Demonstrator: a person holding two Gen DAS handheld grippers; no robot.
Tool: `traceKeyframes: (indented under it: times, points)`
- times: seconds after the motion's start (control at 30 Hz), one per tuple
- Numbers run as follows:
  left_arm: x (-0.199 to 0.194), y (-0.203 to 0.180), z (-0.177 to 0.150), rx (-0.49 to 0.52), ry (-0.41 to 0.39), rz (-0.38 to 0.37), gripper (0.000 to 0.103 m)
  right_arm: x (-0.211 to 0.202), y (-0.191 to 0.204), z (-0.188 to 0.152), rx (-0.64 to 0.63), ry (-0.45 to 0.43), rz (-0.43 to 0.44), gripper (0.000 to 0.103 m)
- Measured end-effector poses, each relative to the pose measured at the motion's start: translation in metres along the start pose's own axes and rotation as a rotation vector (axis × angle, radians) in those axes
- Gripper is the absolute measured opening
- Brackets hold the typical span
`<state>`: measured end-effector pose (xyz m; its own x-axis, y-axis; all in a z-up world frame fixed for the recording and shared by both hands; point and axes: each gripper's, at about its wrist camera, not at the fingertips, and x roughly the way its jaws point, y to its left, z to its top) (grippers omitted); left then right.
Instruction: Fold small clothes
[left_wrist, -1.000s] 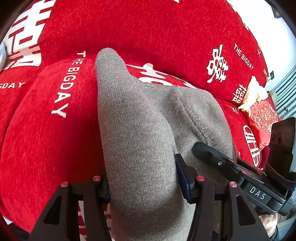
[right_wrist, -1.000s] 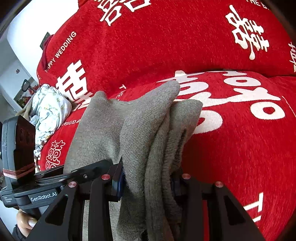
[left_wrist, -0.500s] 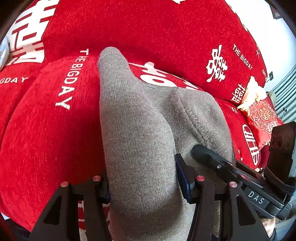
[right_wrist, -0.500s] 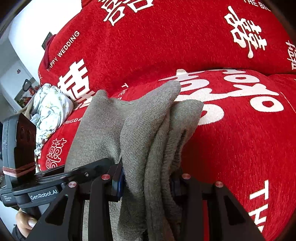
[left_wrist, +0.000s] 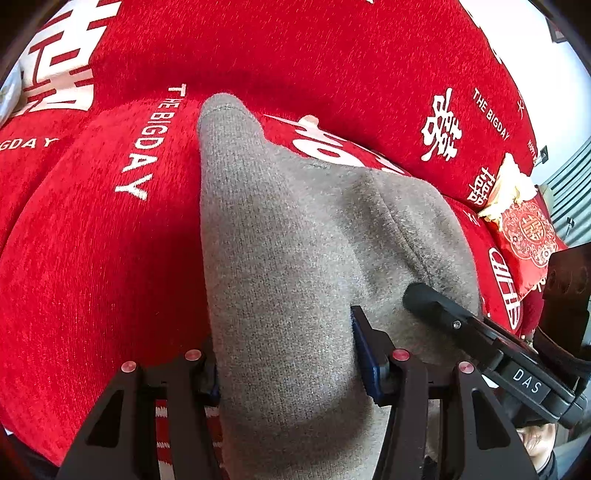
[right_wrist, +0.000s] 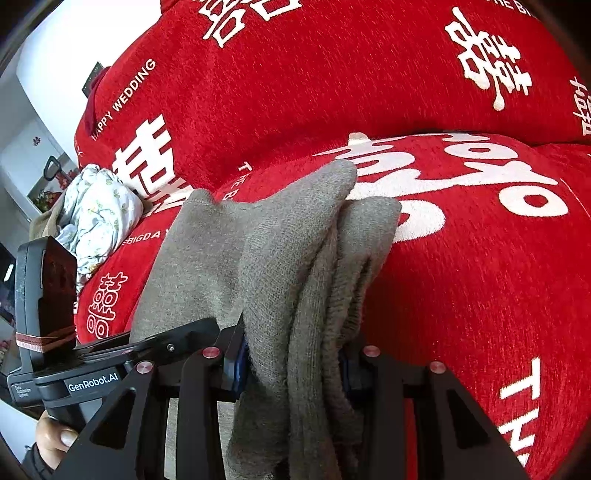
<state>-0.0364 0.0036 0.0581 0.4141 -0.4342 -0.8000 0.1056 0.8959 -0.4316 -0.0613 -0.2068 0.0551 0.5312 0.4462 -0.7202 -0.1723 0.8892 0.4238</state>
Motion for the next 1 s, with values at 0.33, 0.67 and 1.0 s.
traceKeyframes:
  times: [0.33, 0.67, 1.0]
  points:
    - [0.009, 0.018, -0.007, -0.041, 0.006, 0.019, 0.089, 0.012, -0.026, -0.008, 0.073, 0.015, 0.038, 0.05]
    - [-0.059, 0.004, -0.035, 0.006, -0.16, -0.016, 0.089, -0.064, 0.001, -0.03, -0.068, -0.158, 0.155, 0.068]
    - [-0.078, -0.02, -0.071, 0.146, -0.214, -0.24, 0.089, -0.048, -0.004, -0.089, -0.071, -0.062, 0.28, 0.073]
